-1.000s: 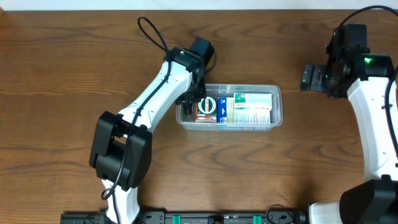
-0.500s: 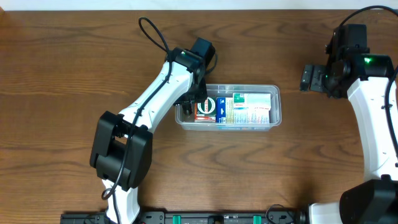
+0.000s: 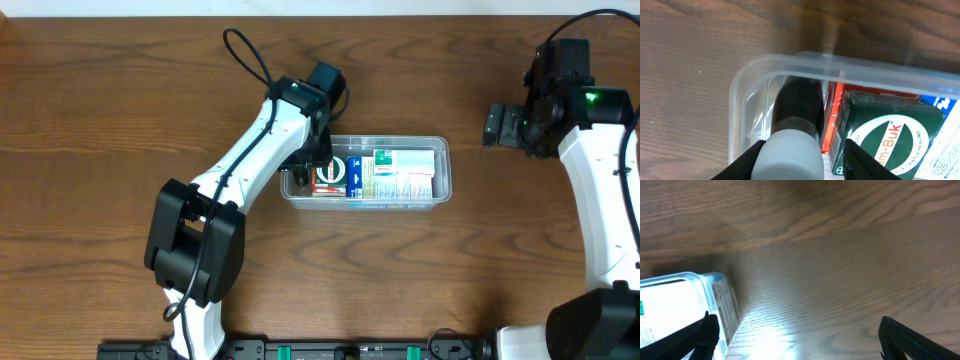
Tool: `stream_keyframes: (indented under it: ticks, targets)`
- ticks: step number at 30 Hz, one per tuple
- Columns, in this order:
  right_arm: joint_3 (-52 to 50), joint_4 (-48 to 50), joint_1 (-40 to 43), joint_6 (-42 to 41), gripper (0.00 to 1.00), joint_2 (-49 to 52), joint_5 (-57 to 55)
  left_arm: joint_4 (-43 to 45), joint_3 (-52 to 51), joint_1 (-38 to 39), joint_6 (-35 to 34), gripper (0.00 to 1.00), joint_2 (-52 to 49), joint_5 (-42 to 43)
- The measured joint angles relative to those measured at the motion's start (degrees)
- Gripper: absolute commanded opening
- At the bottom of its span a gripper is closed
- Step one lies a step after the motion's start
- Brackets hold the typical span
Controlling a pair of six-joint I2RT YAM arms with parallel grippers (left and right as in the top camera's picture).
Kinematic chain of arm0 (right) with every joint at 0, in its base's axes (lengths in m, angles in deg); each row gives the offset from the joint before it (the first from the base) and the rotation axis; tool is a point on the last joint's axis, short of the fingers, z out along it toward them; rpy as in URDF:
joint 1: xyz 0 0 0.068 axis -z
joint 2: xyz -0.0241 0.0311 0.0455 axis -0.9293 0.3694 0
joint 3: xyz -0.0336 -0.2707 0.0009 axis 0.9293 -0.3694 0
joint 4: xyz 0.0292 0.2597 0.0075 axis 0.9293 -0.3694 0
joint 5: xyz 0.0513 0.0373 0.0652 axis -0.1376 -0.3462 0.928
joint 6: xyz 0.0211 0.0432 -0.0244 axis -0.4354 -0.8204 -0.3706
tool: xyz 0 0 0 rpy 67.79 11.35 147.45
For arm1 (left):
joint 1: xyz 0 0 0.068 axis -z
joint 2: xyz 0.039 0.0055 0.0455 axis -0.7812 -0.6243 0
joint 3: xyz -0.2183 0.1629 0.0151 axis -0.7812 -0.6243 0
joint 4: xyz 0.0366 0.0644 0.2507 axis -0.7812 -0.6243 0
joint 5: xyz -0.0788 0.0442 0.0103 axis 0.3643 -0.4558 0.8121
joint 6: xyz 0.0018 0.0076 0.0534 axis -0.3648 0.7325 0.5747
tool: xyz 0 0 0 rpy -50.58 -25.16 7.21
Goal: Pack container
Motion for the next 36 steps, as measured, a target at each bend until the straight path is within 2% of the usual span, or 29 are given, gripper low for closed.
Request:
stream_keyframes:
  ticks: [23, 32, 33, 36]
  targets:
    - [0.0, 0.0, 0.0, 0.0, 0.99, 0.0, 0.0, -0.92, 0.24, -0.02, 2.25, 0.49, 1.05, -0.04]
    - [0.0, 0.0, 0.0, 0.0, 0.99, 0.0, 0.0, -1.16, 0.26, -0.02, 3.13, 0.49, 4.98, -0.11]
    - [0.0, 0.0, 0.0, 0.0, 0.99, 0.0, 0.0, -1.38, 0.26, -0.02, 3.19, 0.5, 5.57, -0.13]
    - [0.0, 0.0, 0.0, 0.0, 0.99, 0.0, 0.0, -3.39, 0.28, -0.02, 3.56, 0.65, 8.11, -0.22]
